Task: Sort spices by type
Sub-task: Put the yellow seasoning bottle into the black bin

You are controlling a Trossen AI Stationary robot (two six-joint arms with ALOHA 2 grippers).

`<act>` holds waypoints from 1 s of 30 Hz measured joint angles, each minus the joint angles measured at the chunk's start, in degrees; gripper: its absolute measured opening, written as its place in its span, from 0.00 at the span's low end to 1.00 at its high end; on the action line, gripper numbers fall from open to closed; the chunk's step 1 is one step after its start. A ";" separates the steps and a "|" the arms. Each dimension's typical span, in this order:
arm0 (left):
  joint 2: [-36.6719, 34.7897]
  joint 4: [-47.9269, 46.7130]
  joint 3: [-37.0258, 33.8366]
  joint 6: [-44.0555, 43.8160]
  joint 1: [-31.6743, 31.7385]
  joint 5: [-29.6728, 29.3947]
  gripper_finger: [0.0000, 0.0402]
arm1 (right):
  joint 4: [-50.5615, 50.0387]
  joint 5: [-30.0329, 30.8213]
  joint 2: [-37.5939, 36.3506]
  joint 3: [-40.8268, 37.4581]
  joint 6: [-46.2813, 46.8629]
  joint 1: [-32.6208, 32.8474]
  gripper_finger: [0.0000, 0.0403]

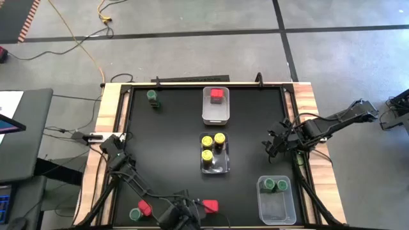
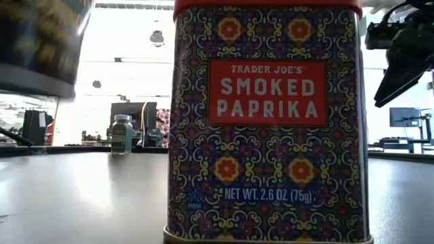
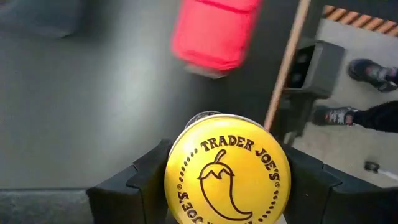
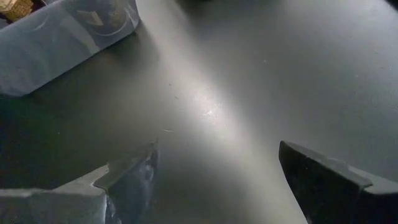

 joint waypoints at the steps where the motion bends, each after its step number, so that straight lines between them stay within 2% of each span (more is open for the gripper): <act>1: -0.85 -1.65 0.00 -1.04 0.40 -0.06 0.55 | 0.15 0.00 0.00 0.00 0.00 -0.01 0.88; 5: -4.41 -6.61 0.00 -1.97 2.39 -3.78 0.55 | 0.17 0.00 -0.02 0.00 0.89 0.00 0.88; 10: -8.85 -6.87 -0.04 3.50 6.68 -12.75 0.55 | 0.20 0.00 0.00 0.00 1.35 0.00 0.88; 13: -11.16 -5.51 -0.04 7.77 10.46 -15.64 0.55 | 0.23 -0.02 -0.02 0.00 1.45 0.00 0.88; 19: -12.99 6.96 -0.04 25.32 18.34 -15.03 0.55 | 0.34 0.00 0.00 0.00 3.01 -0.02 0.88; 22: -12.65 14.98 -0.04 32.92 21.59 -10.31 0.55 | 0.43 0.00 0.00 0.00 3.07 -0.02 0.88; 25: -12.43 17.67 -0.36 35.59 24.48 -5.50 0.55 | 0.45 0.00 0.00 0.00 3.08 -0.02 0.88; 30: -12.31 15.80 -2.52 36.17 28.28 -2.83 0.55 | 0.45 0.02 0.00 0.00 3.29 -0.02 0.88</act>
